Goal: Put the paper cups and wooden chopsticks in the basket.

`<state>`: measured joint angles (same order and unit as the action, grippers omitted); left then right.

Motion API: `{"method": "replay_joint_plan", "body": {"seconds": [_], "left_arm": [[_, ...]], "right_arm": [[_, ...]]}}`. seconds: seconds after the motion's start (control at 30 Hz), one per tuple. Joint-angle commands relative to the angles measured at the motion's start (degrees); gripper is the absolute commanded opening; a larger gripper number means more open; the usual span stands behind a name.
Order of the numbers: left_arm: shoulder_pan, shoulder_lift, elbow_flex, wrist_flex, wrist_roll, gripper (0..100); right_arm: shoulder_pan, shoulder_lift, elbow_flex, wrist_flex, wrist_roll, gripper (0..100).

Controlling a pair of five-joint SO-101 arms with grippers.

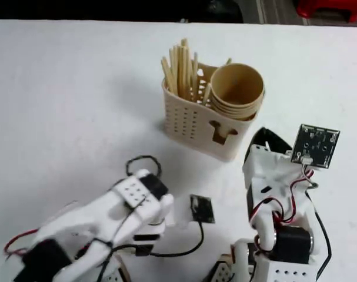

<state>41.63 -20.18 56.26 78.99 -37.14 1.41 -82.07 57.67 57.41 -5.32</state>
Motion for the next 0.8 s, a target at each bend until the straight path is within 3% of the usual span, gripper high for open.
{"method": "replay_joint_plan", "body": {"seconds": [0.0, 0.3, 0.47, 0.77], "left_arm": [[1.5, 6.5, -2.7, -0.7, 0.6, 21], [1.6, 8.7, -4.0, -1.6, 0.7, 21], [1.6, 9.0, -3.6, -7.1, 7.9, 21], [4.7, 19.2, -7.6, -7.1, 7.1, 20]], "right_arm": [[0.6, -0.6, 0.4, -1.5, 0.0, 1.8], [0.6, -0.6, 1.5, -2.9, 0.1, 1.8], [0.6, -0.7, 1.5, -2.9, 0.1, 1.8], [0.5, -0.7, 1.5, -2.9, 0.1, 1.8]]}}
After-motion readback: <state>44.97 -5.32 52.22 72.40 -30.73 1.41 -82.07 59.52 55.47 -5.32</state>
